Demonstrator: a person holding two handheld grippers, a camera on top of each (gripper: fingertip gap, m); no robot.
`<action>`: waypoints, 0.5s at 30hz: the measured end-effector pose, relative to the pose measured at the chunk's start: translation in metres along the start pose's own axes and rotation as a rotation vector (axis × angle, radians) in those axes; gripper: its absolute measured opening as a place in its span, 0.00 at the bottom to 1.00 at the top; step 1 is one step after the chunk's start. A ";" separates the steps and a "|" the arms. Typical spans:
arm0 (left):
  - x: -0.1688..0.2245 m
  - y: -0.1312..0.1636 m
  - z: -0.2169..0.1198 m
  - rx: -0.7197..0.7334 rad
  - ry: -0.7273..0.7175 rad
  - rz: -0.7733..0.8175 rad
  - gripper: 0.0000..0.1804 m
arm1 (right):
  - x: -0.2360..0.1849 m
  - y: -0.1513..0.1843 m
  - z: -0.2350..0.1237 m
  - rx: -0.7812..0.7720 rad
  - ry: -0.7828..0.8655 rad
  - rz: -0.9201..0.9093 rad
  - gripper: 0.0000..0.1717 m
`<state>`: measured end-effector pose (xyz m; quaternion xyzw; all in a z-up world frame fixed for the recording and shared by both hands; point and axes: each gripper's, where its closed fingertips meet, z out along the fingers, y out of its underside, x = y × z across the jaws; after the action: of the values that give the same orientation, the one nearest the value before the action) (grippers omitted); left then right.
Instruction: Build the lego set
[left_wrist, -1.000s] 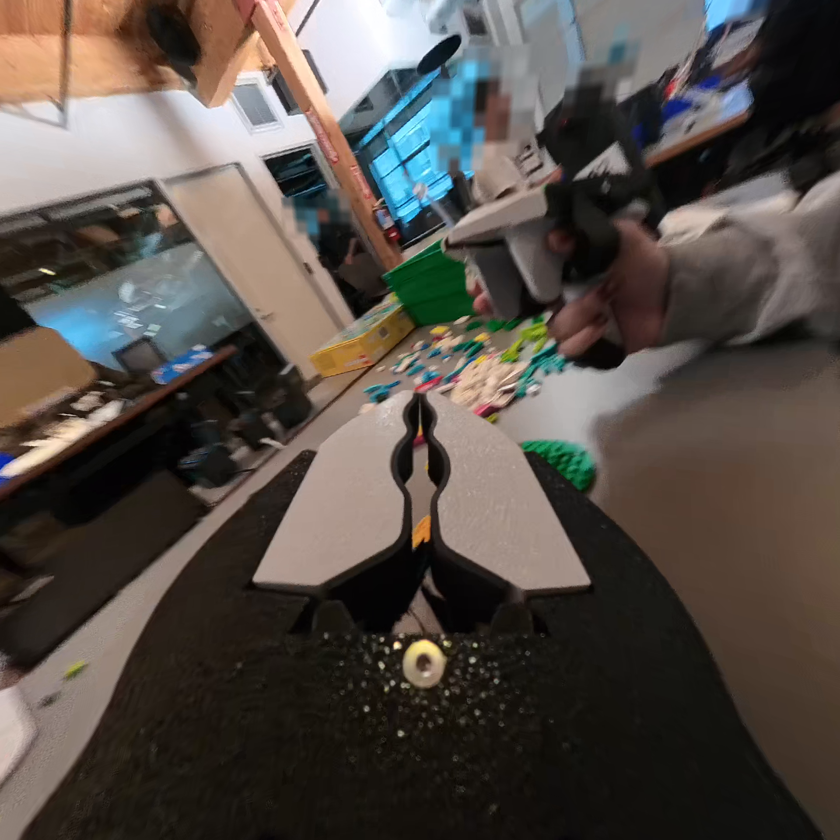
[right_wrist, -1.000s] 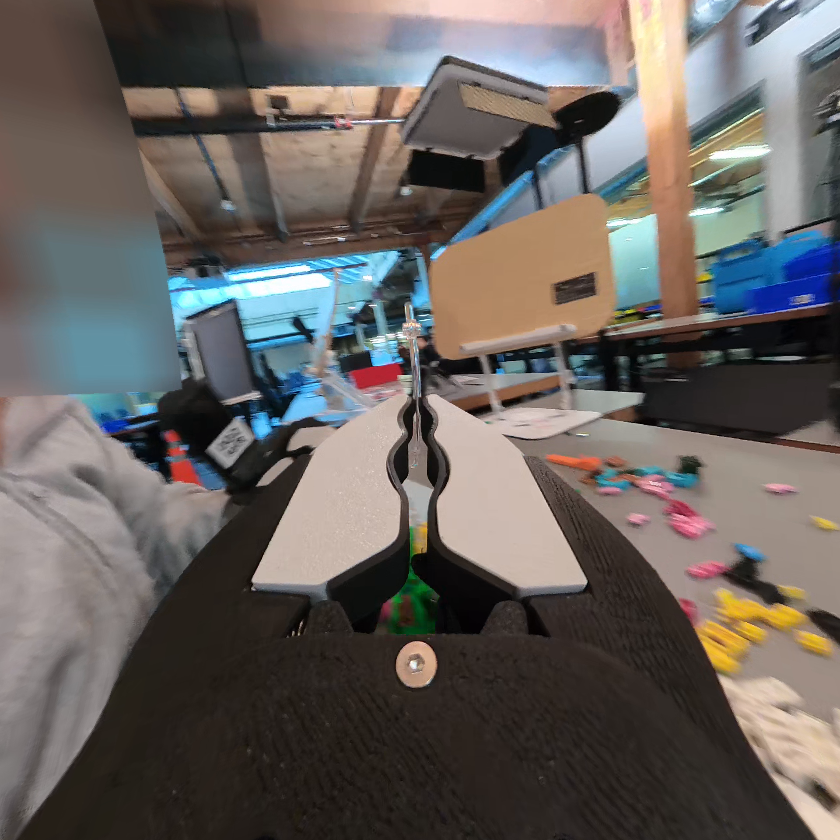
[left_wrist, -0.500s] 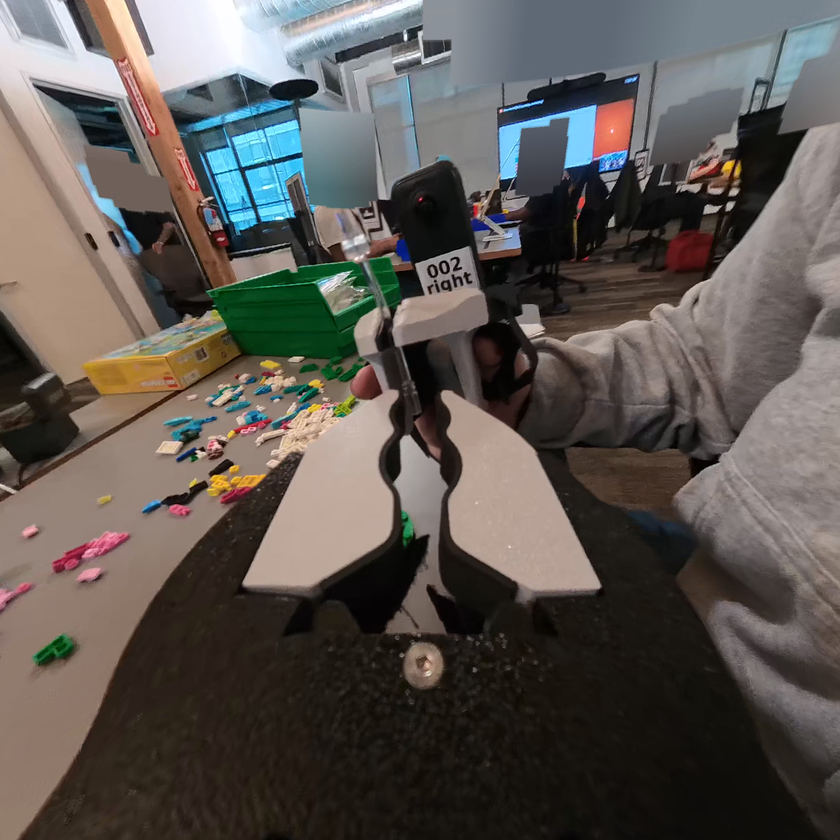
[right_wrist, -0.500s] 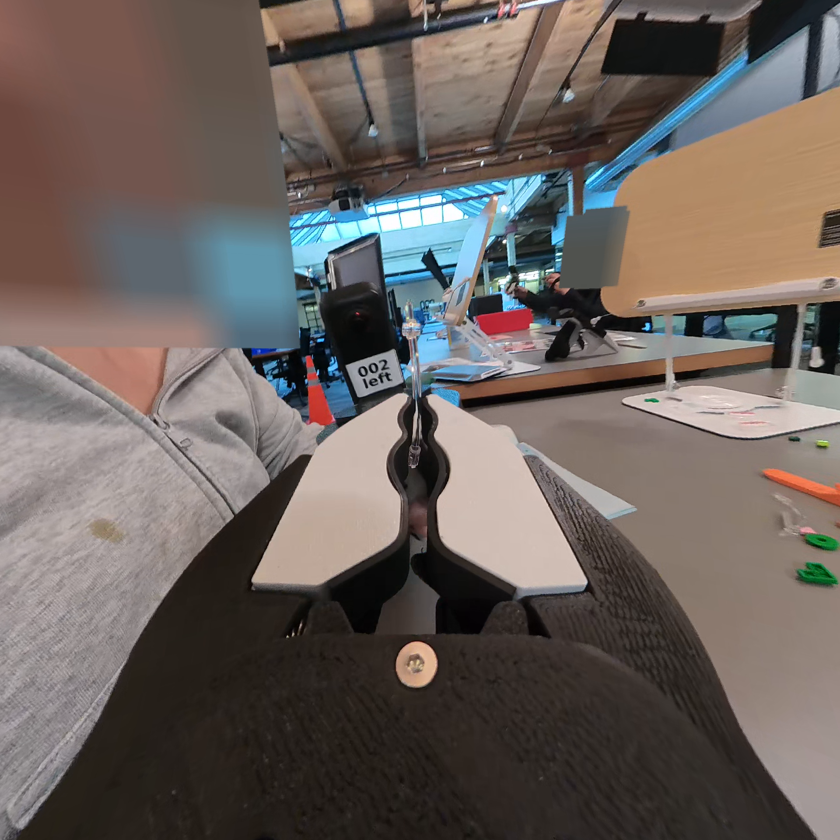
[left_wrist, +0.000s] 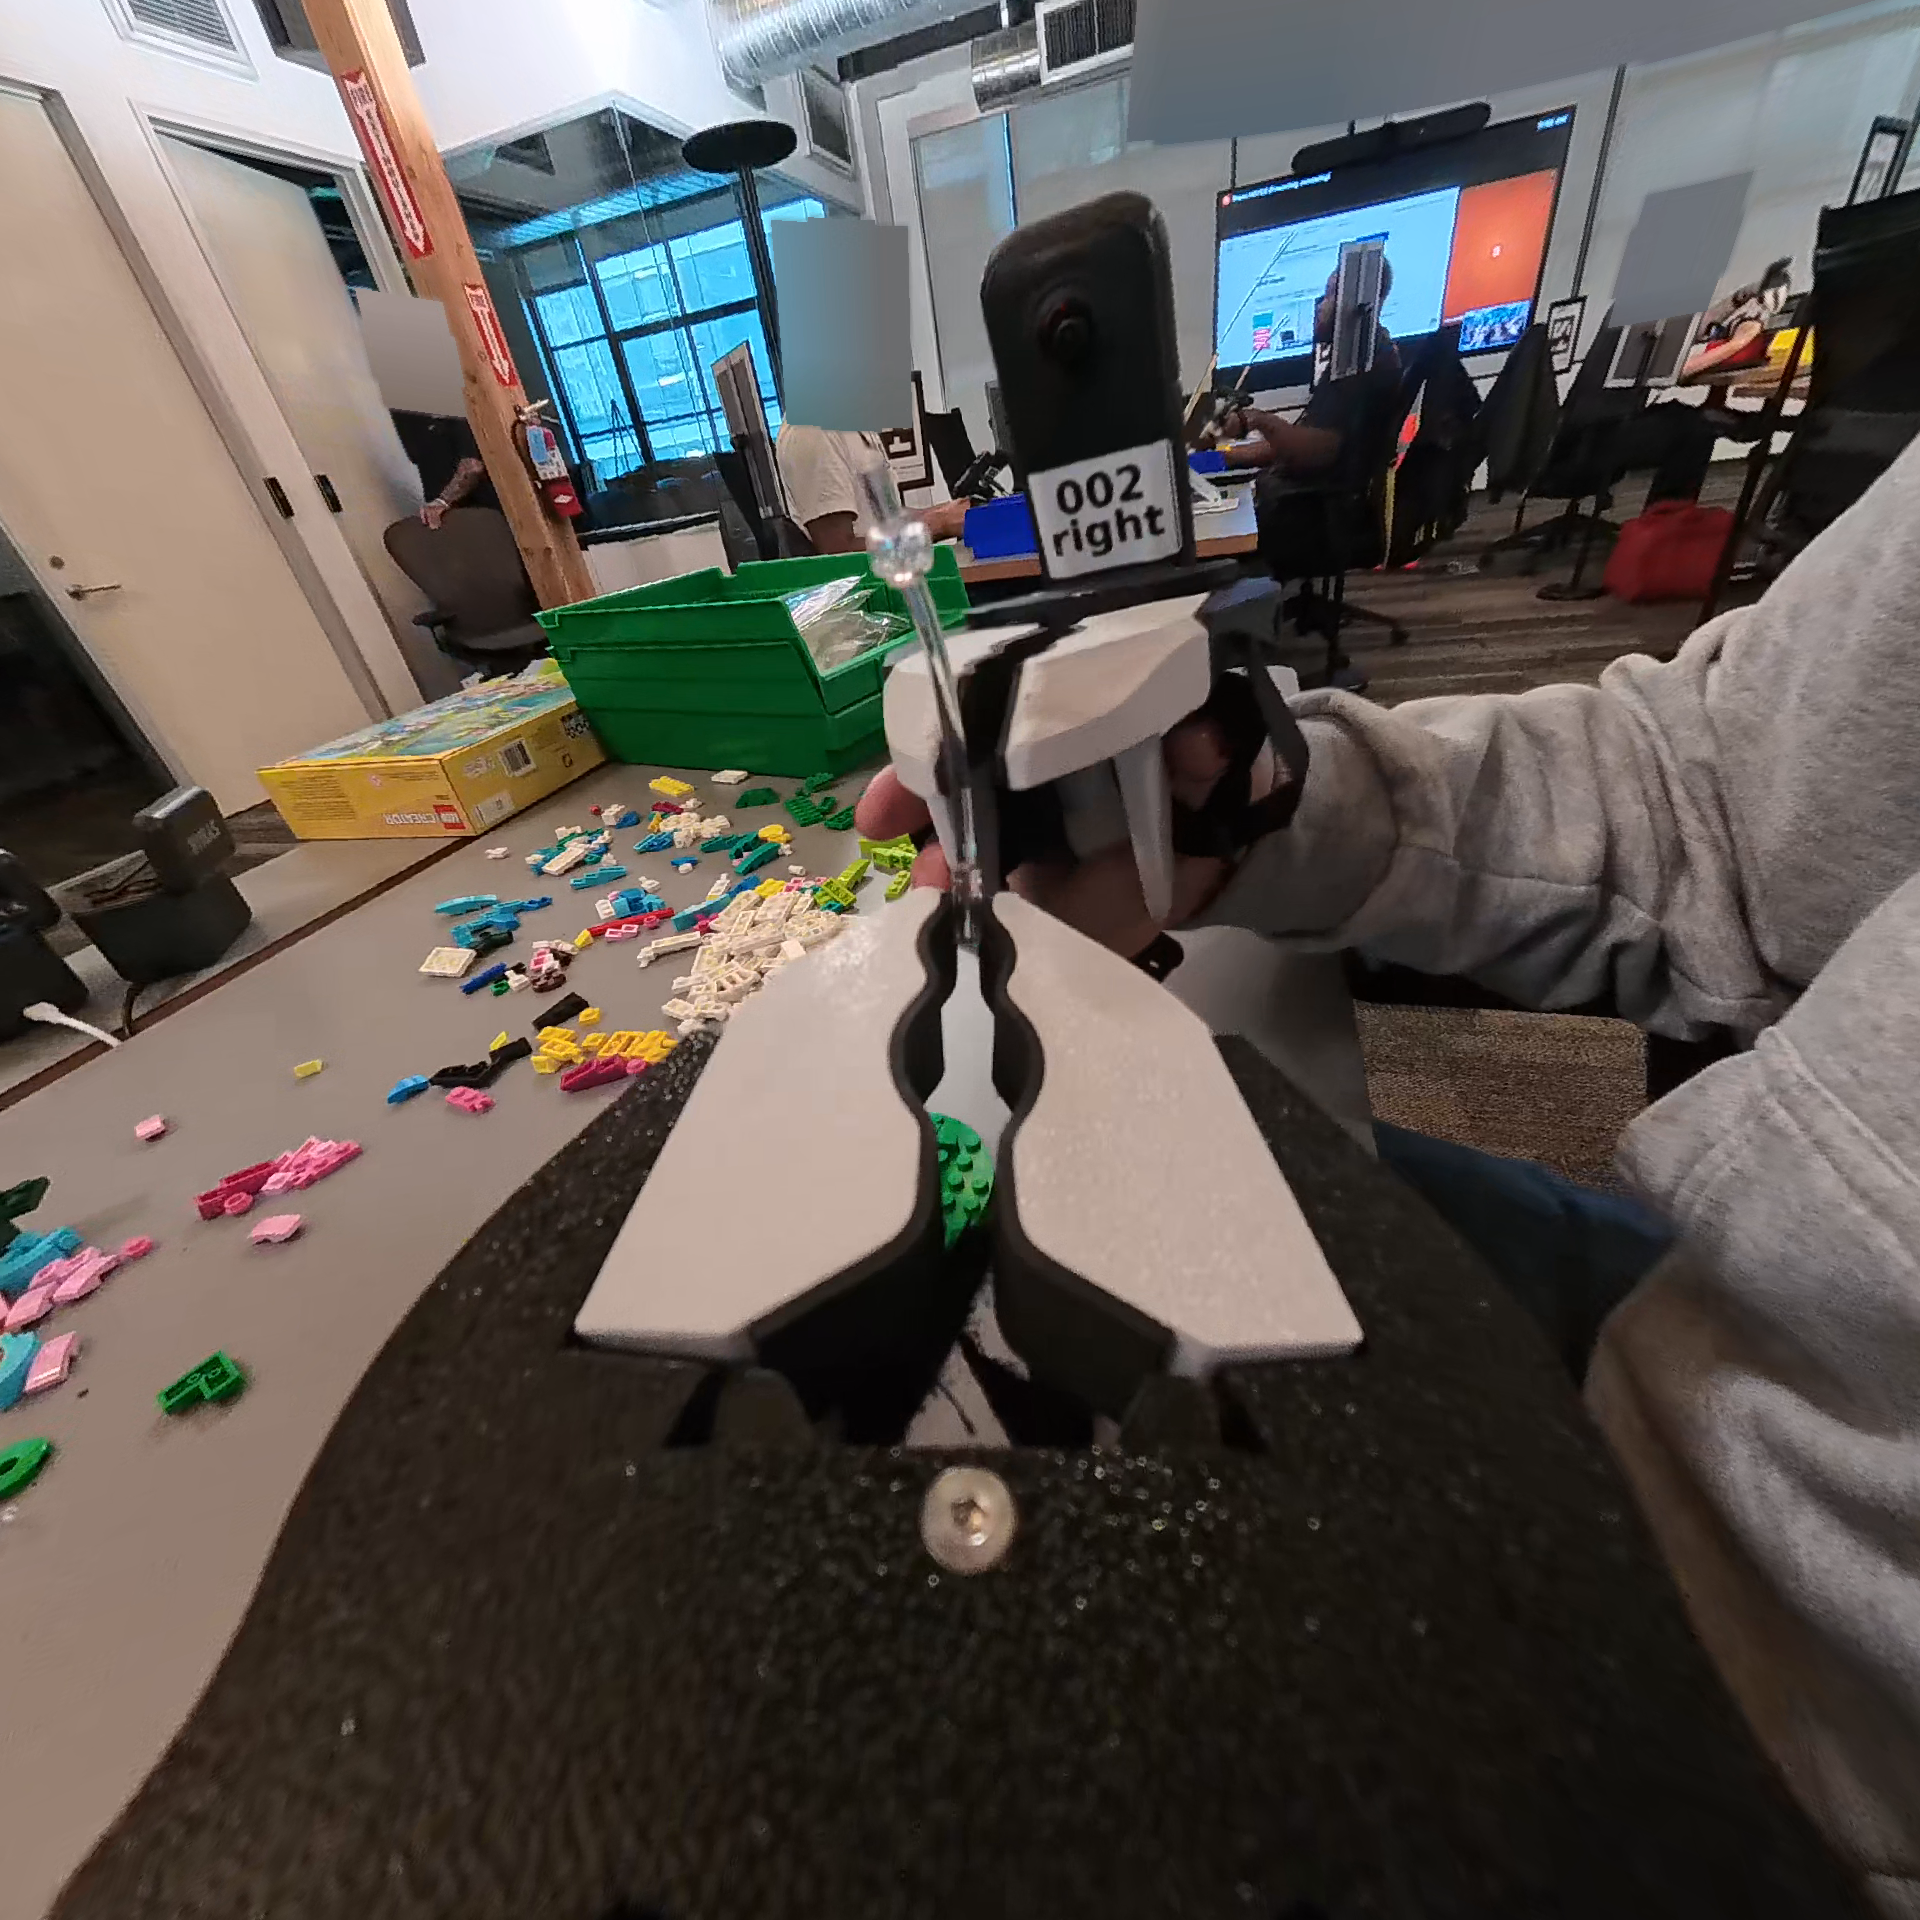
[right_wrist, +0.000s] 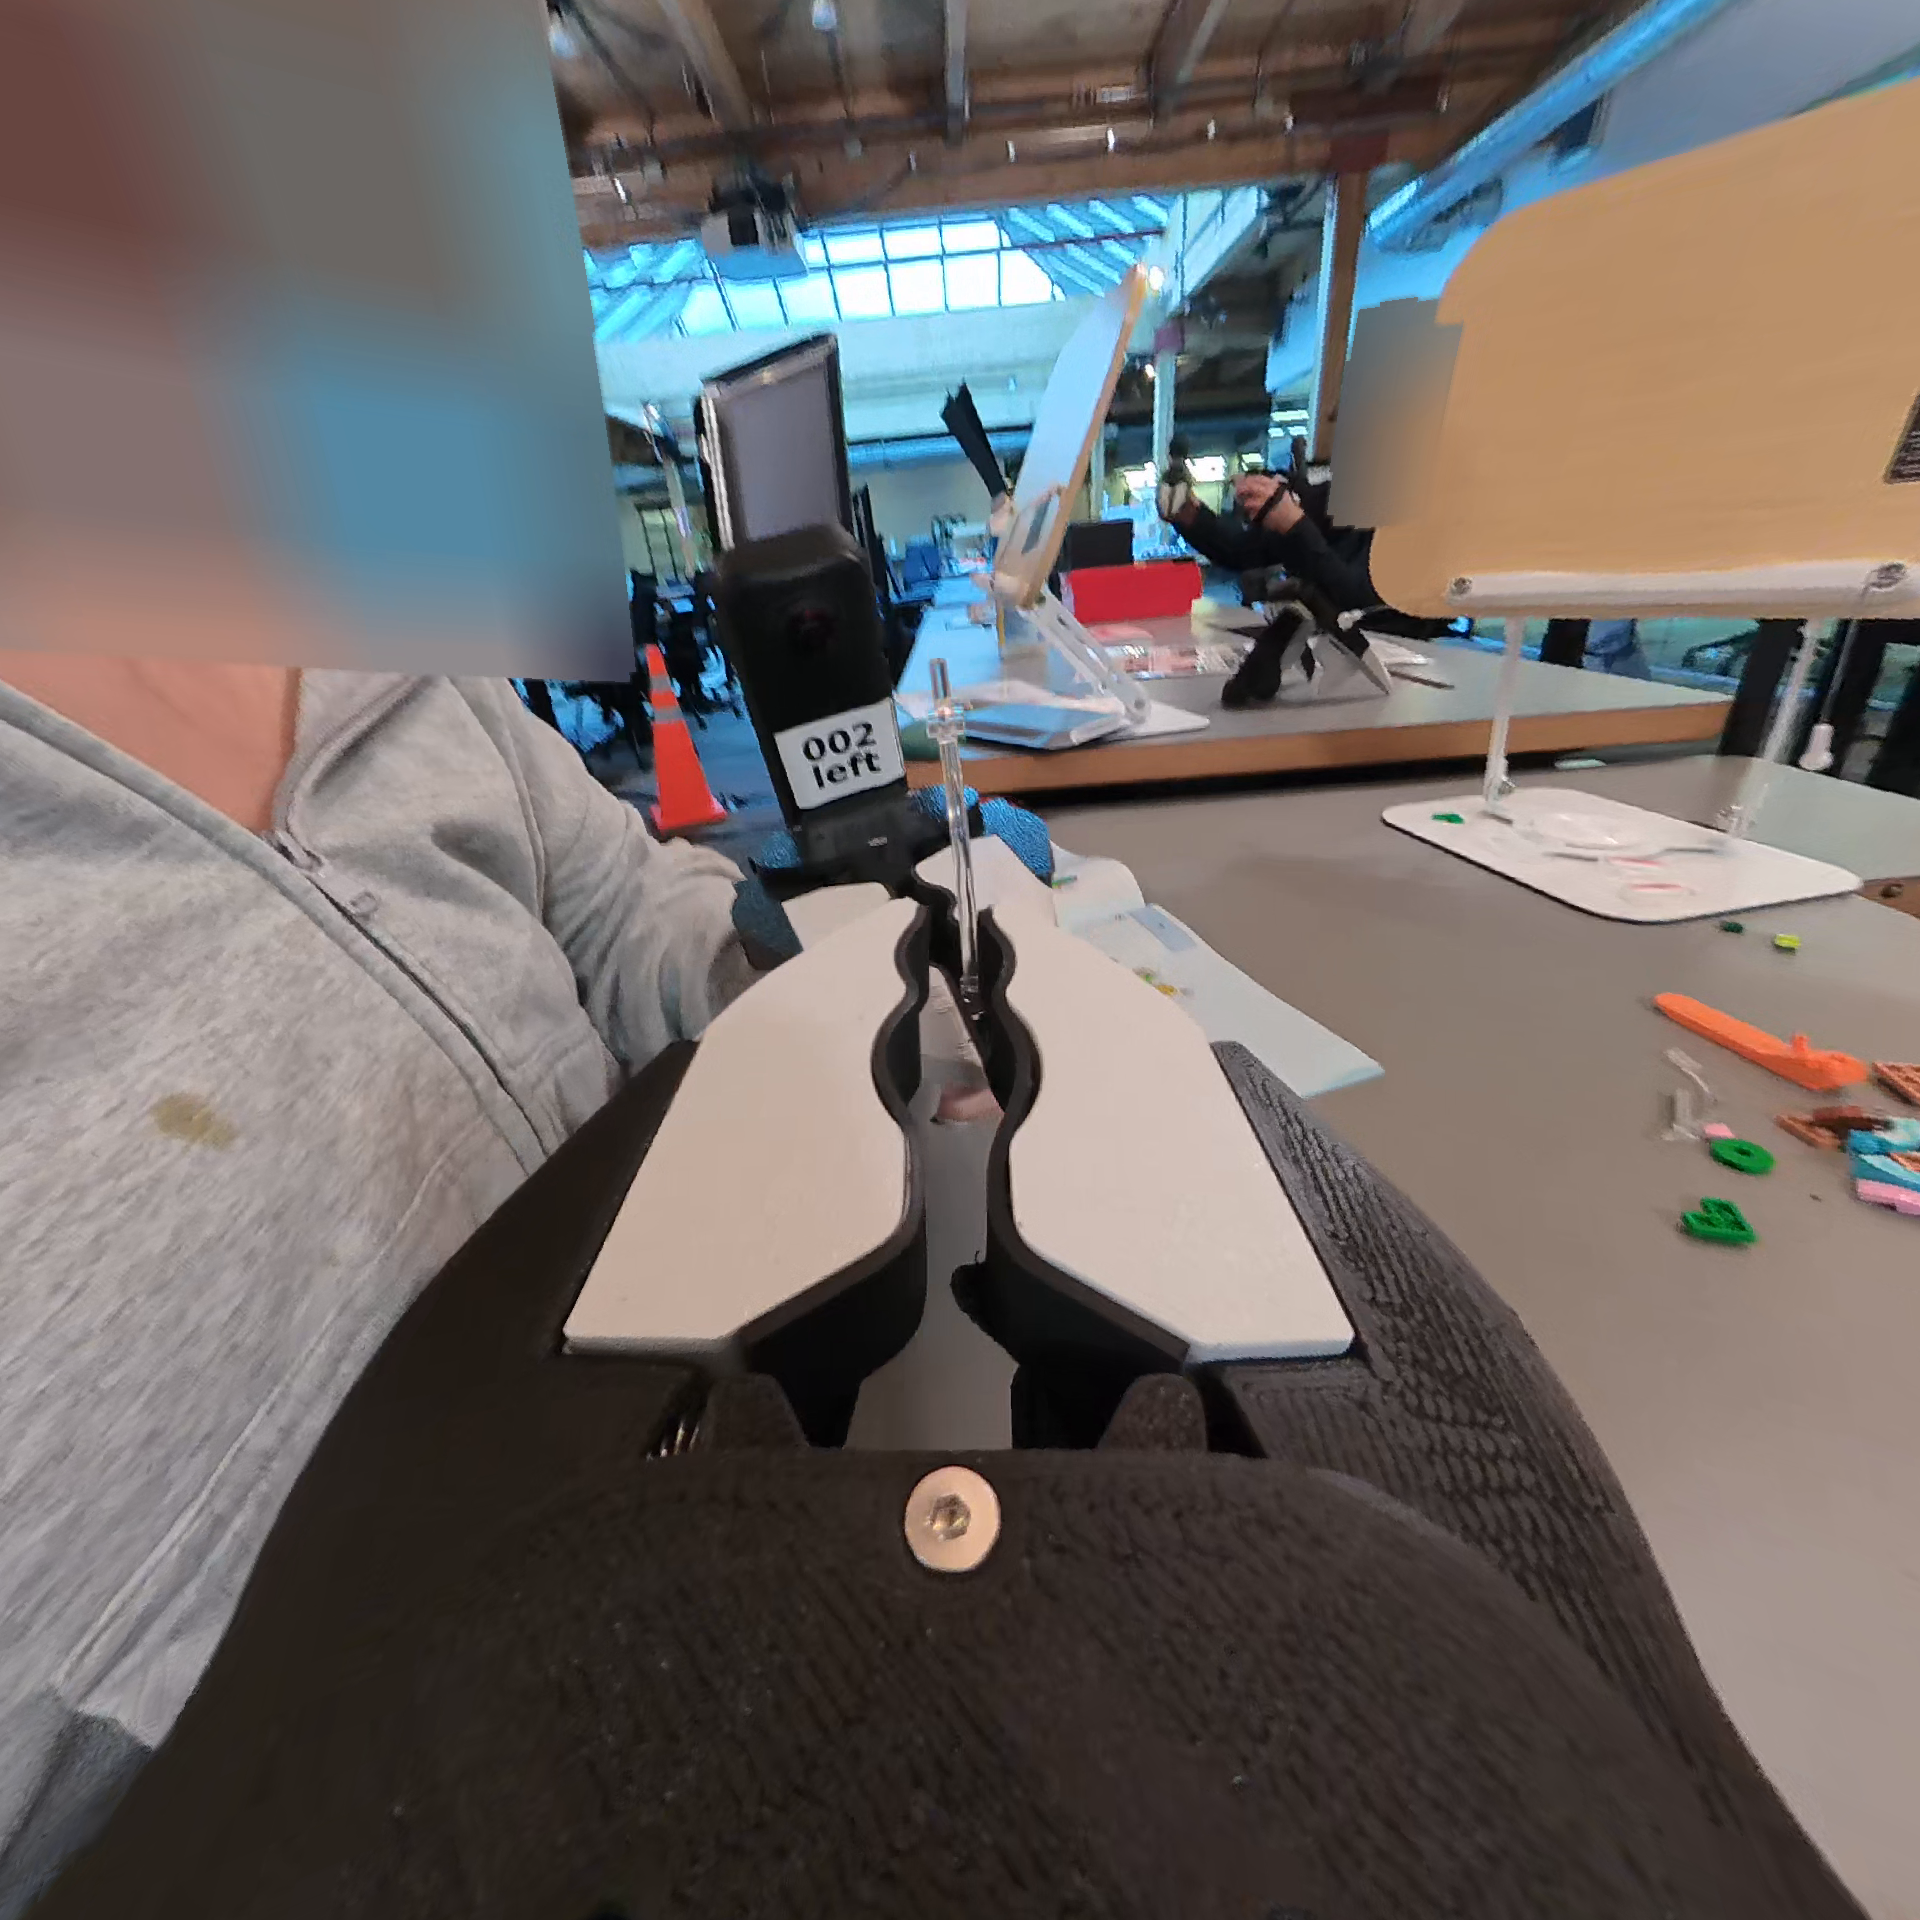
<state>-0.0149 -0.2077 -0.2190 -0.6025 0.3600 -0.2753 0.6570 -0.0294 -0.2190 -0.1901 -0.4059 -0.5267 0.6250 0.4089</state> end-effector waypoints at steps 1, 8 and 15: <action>0.000 0.001 0.000 -0.002 0.000 0.002 0.02 | 0.001 0.001 0.000 -0.011 0.007 -0.010 0.03; 0.001 0.005 0.001 -0.017 0.009 -0.002 0.02 | 0.004 0.005 0.000 -0.038 0.046 -0.056 0.00; -0.011 0.041 -0.002 -0.214 -0.016 0.151 0.08 | 0.034 0.025 -0.018 -0.157 0.164 -0.068 0.01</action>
<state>-0.0260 -0.1951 -0.2577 -0.6426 0.4262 -0.1804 0.6107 -0.0263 -0.1838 -0.2197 -0.4684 -0.5522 0.5322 0.4386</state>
